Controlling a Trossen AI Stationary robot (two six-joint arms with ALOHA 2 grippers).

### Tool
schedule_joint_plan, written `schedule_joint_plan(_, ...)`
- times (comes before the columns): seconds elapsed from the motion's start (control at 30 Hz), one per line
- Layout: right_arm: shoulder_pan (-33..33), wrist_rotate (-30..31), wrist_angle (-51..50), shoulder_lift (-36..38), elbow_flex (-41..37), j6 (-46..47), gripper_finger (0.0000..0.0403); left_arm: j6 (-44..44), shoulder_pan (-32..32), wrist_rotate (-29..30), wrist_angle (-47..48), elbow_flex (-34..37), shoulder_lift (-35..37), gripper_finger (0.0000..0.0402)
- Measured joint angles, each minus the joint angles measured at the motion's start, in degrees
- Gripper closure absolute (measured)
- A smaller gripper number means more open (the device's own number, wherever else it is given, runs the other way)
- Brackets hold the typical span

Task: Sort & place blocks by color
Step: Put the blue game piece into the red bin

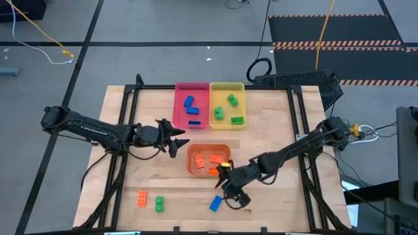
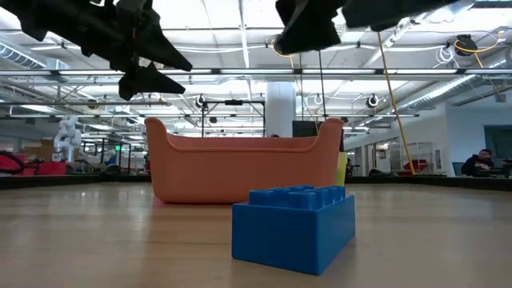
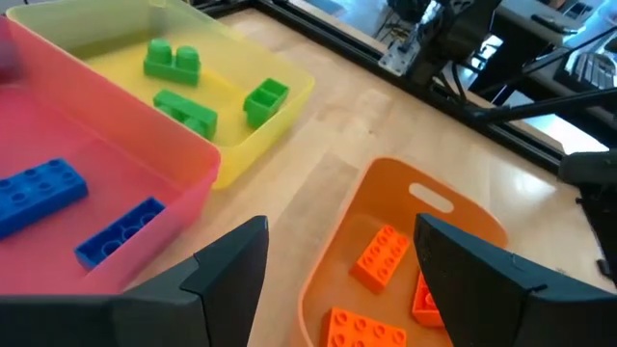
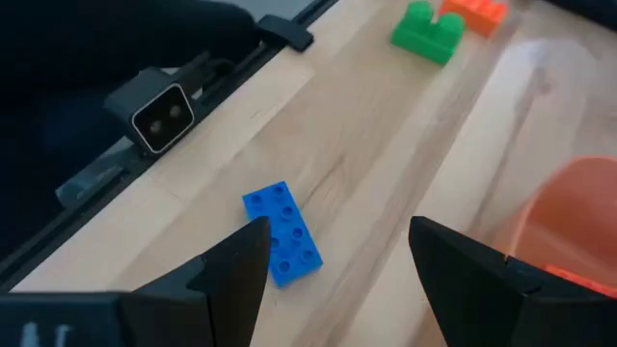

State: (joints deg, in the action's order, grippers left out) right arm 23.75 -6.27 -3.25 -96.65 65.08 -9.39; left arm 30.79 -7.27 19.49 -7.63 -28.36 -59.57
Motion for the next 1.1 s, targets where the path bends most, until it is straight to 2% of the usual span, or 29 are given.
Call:
schedule_joint_plan(0.27,-0.2,-2.7,2.5,-4.4,2.0,-0.7,0.0161,0.5,0.1,0.3,0.7,0.0,0.0,0.0142)
schedule_joint_plan(0.6,-0.5,-2.8,8.4,-4.7,2.2,-0.7,0.0161,2.1,0.2,2.1,0.6,0.0,0.0,0.0142)
schedule_joint_plan(1.1,4.0,-2.8,7.2,-4.7,2.2,0.7,0.0161,6.5,0.2,2.1,0.6,0.0,0.0,0.0142)
